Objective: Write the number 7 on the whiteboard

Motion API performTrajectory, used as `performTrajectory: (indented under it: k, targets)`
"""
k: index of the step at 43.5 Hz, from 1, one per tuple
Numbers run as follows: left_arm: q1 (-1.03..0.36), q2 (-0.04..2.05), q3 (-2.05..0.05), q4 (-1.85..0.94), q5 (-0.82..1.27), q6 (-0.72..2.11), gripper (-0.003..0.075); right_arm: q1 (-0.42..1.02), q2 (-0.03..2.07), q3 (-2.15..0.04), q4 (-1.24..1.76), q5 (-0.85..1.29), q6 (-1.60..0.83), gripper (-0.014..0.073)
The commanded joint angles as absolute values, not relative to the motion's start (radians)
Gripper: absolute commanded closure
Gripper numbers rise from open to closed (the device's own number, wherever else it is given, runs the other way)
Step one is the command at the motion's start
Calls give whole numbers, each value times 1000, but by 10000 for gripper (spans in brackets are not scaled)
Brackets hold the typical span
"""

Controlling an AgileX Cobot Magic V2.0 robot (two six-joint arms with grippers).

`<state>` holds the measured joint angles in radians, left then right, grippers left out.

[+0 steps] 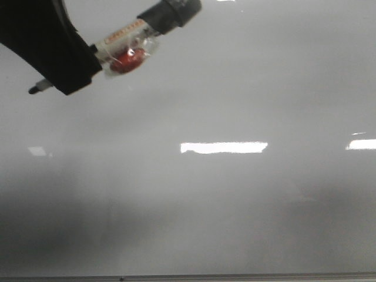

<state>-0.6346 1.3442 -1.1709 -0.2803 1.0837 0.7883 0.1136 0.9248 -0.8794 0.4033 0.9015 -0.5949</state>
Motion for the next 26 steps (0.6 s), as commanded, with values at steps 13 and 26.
performTrajectory:
  k: [13,26]
  targets:
    - [-765,1359,-1206,-305,1035,861,741,376,1064,-940,649,956,-1048,43]
    - [-784,1359,-1206,-305,997,878,741,519,1178,-1052,657,924,-1056,43]
